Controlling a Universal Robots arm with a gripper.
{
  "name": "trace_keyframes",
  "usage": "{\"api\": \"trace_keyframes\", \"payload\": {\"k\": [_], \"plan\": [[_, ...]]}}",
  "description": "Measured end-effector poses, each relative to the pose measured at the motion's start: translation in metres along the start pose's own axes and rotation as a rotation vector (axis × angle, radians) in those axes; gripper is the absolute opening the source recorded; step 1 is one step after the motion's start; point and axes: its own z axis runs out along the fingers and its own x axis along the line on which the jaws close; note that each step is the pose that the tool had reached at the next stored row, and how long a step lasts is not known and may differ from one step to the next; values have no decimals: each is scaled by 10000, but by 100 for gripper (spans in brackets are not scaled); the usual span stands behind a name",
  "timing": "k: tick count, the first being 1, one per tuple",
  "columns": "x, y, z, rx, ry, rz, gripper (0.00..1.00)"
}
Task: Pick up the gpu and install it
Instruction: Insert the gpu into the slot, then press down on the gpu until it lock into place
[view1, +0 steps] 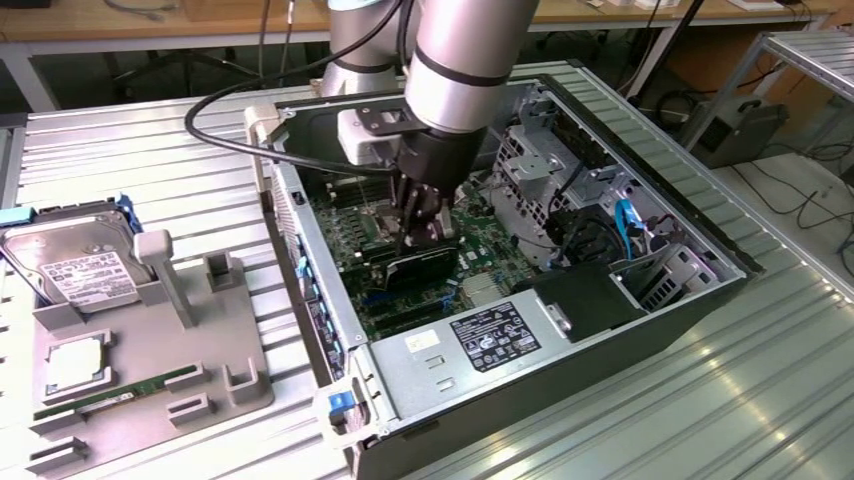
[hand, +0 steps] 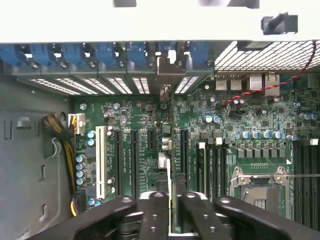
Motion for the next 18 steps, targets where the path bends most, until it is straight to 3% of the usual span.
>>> {"api": "trace_keyframes", "payload": {"k": [9, 18], "plan": [[-39, 65, 78, 28, 144, -47, 11], [-38, 64, 151, 26, 226, -93, 11]]}}
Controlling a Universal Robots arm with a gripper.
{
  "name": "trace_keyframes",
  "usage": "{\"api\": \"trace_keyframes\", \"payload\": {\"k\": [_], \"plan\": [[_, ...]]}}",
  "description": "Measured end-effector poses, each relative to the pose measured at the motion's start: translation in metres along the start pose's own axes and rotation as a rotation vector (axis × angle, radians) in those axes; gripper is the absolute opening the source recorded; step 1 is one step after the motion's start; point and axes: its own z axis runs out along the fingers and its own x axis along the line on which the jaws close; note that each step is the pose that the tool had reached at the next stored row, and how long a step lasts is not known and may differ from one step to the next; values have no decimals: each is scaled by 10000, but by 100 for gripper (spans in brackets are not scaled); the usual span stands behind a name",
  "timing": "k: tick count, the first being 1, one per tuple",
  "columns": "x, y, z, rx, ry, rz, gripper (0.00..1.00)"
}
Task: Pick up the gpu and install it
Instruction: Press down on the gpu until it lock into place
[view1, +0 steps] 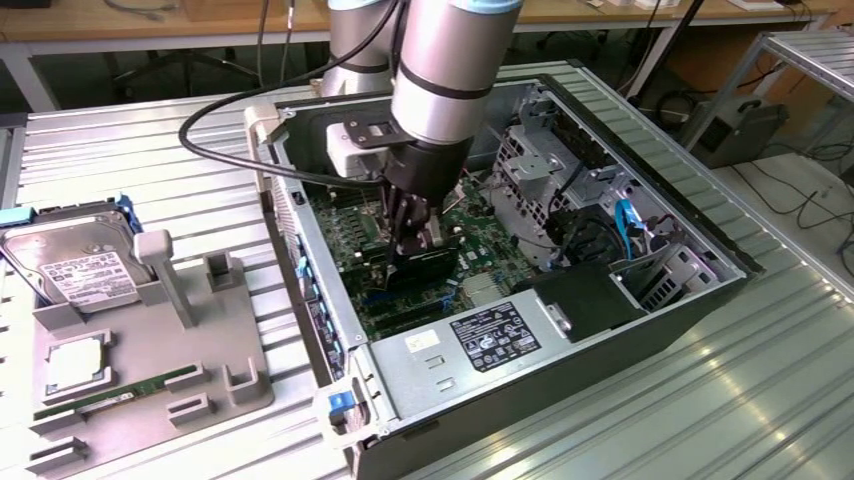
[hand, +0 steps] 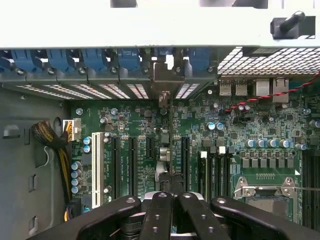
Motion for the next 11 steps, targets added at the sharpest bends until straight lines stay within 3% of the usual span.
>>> {"api": "trace_keyframes", "payload": {"k": [11], "plan": [[1, 0, 75, 0, 62, -50, 11]]}}
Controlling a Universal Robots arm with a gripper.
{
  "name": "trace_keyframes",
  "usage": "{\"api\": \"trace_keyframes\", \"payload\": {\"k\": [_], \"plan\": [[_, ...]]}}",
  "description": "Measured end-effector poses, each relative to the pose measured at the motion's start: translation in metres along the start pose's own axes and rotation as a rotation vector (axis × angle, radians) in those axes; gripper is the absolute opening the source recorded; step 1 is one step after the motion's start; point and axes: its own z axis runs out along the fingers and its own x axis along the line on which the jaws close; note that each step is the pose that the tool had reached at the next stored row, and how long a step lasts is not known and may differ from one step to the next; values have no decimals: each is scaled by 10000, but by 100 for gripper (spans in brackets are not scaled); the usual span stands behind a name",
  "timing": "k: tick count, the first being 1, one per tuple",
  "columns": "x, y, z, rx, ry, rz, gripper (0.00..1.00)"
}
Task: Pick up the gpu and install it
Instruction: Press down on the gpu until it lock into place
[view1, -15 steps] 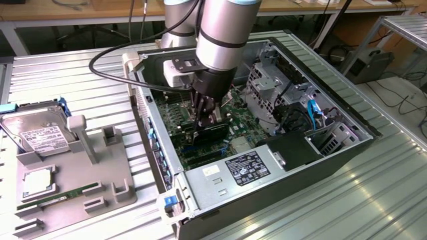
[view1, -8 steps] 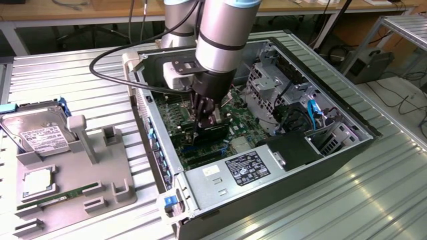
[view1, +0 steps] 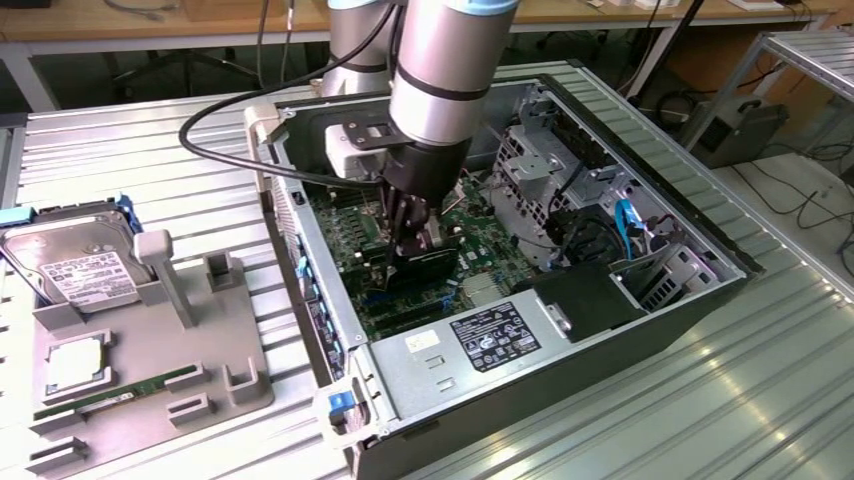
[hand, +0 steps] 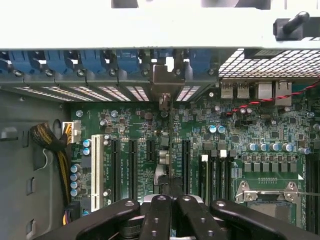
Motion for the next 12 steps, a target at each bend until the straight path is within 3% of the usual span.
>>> {"api": "trace_keyframes", "payload": {"k": [3, 6, 12], "plan": [[-3, 2, -46, 15, -25, -1, 11], [4, 15, -232, 4, -6, 0, 11], [4, 14, -232, 4, -6, -1, 11]]}}
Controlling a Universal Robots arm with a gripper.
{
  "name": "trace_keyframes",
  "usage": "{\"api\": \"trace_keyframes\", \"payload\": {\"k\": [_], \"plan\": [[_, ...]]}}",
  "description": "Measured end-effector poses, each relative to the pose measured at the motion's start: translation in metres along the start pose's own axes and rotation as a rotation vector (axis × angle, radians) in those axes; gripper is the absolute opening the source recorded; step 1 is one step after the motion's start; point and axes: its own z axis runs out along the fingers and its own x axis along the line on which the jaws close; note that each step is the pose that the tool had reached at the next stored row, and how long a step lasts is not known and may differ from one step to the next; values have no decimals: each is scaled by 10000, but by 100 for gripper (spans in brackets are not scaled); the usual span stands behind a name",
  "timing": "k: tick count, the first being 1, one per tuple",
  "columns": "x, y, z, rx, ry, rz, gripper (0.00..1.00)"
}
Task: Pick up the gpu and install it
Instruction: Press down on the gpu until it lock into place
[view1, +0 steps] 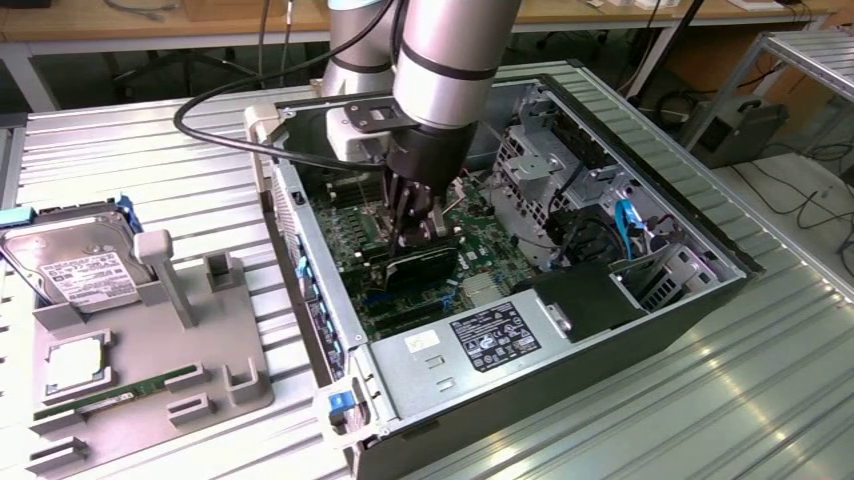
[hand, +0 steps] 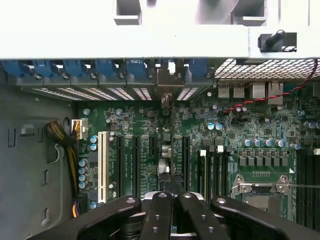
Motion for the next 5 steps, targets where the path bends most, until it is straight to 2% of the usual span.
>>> {"api": "trace_keyframes", "payload": {"k": [5], "plan": [[0, 0, 0, 0, 0, 0, 11]]}}
